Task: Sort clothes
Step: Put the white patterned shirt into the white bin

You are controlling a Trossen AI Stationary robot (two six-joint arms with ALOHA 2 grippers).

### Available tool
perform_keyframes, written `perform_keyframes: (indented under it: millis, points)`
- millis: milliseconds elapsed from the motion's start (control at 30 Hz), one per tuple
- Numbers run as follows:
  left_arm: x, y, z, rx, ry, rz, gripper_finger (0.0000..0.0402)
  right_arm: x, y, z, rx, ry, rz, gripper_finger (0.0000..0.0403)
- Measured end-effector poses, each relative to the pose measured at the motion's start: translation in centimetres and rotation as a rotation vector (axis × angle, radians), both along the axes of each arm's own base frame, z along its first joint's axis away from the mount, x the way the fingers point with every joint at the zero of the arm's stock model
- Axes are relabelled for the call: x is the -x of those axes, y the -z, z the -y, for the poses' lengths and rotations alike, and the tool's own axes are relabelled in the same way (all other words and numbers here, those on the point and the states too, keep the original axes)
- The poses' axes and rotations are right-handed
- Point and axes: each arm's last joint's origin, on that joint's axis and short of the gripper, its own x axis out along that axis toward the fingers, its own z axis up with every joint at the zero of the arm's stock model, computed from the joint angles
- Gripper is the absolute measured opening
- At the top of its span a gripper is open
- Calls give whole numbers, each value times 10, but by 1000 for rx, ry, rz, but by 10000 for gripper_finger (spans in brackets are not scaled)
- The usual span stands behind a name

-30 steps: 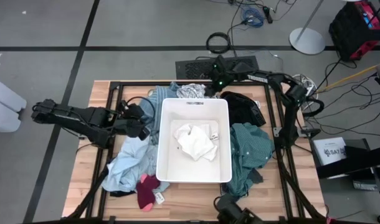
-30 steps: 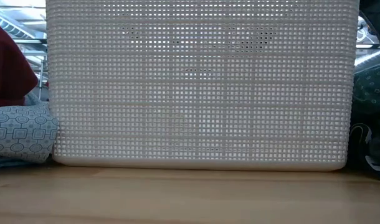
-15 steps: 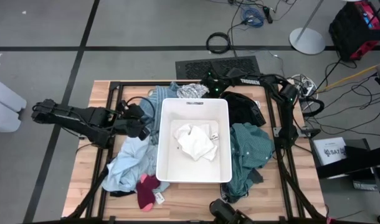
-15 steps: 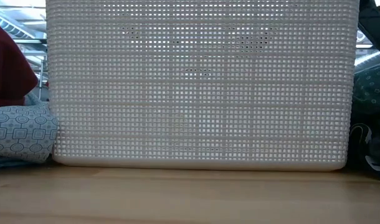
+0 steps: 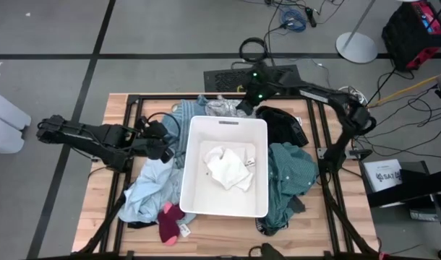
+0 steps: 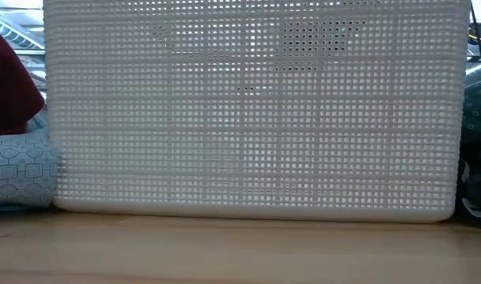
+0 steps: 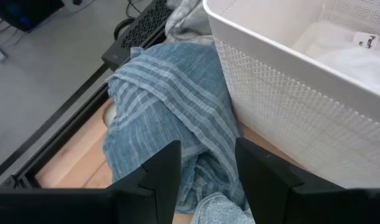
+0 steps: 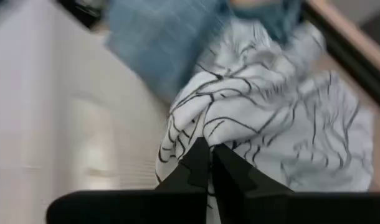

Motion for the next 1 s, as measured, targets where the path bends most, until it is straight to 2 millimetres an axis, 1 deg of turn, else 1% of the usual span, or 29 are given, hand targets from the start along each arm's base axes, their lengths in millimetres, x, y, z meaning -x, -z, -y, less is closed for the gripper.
perform_keyframes:
  millis: [100, 233, 367, 567, 800, 1000]
  points:
    - [0, 0, 0, 0, 0, 0, 162, 11, -28, -13, 53, -9, 69, 0]
    - [0, 0, 0, 0, 0, 1, 162, 26, -60, -27, 130, -17, 165, 0]
    - [0, 0, 0, 0, -1, 2, 162, 39, -89, -40, 227, -32, 285, 0]
    - [0, 0, 0, 1, -1, 4, 162, 52, -129, -64, 334, -54, 498, 0]
    - [-1, 0, 0, 4, 0, 11, 162, 64, -164, -91, 444, -109, 710, 0]
    - [-1, 0, 0, 7, 1, 11, 162, 72, -184, -114, 534, -181, 852, 0]
